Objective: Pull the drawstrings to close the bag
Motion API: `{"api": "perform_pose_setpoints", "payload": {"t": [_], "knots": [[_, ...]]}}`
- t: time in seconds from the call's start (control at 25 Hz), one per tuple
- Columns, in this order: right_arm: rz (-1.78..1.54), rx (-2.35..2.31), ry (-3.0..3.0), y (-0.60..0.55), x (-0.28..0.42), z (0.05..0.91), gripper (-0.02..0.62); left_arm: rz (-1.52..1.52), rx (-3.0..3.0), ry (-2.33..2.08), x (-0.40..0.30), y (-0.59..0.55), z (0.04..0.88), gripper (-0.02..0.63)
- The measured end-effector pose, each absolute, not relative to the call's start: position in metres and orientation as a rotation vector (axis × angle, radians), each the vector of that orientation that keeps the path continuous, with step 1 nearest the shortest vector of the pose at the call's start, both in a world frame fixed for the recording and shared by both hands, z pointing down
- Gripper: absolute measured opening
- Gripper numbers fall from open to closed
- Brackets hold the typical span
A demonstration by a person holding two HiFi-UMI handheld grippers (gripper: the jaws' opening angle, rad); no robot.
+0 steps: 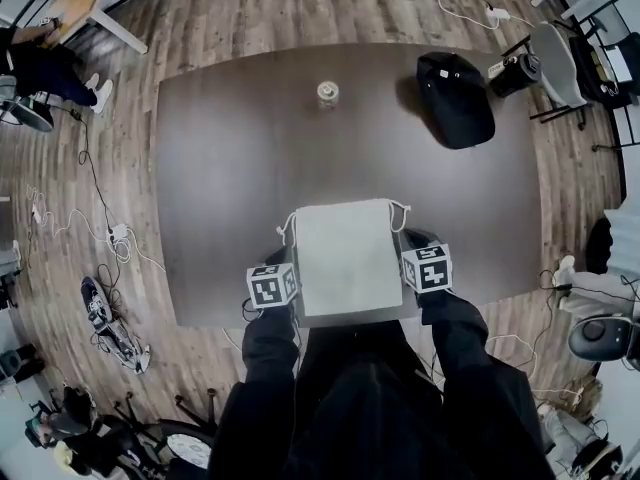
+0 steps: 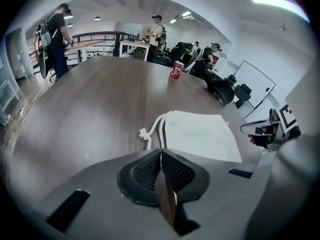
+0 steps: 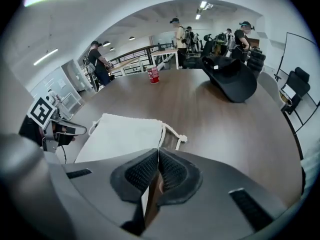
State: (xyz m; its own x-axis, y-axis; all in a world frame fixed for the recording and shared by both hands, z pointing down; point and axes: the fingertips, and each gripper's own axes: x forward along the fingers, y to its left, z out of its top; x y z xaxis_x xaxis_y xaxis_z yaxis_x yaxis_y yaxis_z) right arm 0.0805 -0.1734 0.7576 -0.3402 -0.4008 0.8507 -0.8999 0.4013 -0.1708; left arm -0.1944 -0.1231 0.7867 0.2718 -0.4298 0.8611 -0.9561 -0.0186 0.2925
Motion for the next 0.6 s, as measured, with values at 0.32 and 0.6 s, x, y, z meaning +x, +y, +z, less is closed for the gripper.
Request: {"api": "perform_pose_setpoints", "payload": {"t": [0.32,0.6], "knots": [[0.920,1.081,-1.833,-0.183,0.082,0.807,0.023,0.773,1.612,-1.258,-0.205,-0.135,0.814,0.034],[0.794,1.093,-1.760,-0.201,0.118,0.818,0.023,0.761,1.614,-1.351,-0.239,-0.171,0.812,0.034]]}}
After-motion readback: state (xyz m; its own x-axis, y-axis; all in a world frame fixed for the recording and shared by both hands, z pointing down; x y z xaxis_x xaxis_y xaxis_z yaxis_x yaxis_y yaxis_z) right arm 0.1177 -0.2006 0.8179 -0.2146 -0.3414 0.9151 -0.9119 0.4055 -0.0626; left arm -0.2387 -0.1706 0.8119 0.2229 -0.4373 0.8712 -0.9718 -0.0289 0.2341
